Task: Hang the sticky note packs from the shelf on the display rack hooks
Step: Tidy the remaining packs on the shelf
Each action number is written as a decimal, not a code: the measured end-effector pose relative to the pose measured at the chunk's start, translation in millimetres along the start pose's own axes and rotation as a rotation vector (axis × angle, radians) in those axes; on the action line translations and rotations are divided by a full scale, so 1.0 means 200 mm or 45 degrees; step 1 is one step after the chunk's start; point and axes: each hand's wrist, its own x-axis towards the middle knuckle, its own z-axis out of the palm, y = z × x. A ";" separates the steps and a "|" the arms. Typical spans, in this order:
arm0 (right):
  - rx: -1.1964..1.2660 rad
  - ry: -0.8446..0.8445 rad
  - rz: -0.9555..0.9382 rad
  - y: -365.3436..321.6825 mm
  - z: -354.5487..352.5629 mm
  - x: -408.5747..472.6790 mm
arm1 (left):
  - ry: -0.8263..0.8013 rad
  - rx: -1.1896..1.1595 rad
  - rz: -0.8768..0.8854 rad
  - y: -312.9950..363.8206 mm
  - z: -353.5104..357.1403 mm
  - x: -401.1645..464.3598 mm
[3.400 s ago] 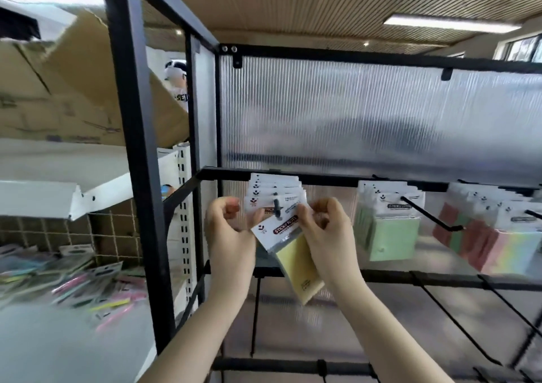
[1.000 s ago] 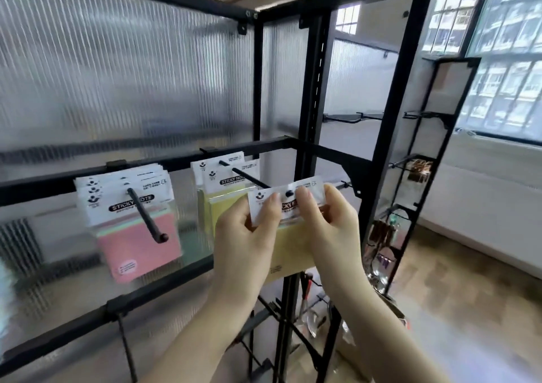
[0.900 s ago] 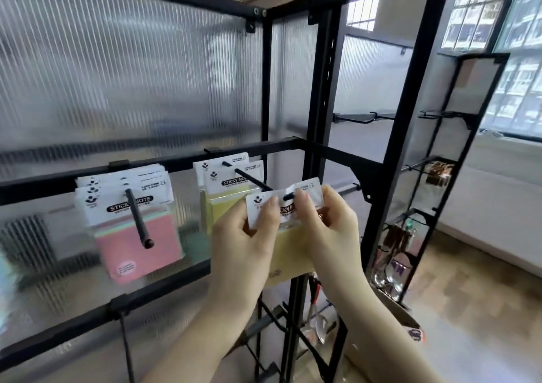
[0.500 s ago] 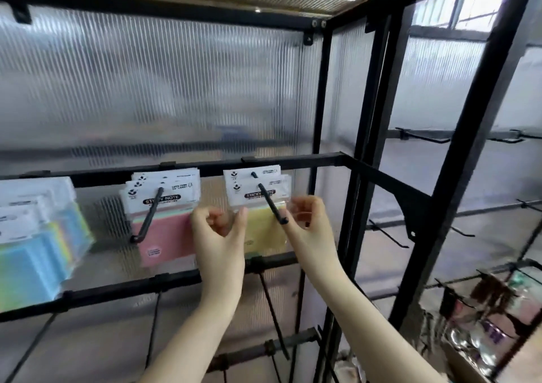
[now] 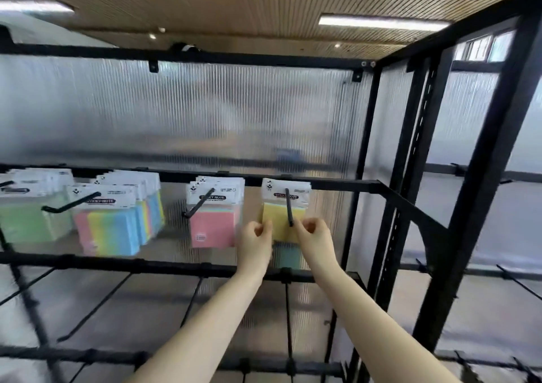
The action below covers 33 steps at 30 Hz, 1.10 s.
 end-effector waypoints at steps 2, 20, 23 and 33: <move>-0.044 -0.037 0.058 0.02 -0.01 -0.01 | -0.062 0.035 -0.053 -0.01 -0.01 -0.05; -0.650 -0.630 -0.081 -0.02 0.35 -0.46 | -0.237 0.979 -0.147 -0.07 -0.79 -0.39; -0.669 -0.715 -0.160 -0.12 0.55 -0.56 | -0.148 1.011 -0.189 -0.08 -1.03 -0.39; -0.689 -0.988 -0.434 -0.48 1.37 -1.04 | 0.142 1.291 -0.278 -0.22 -2.02 -0.43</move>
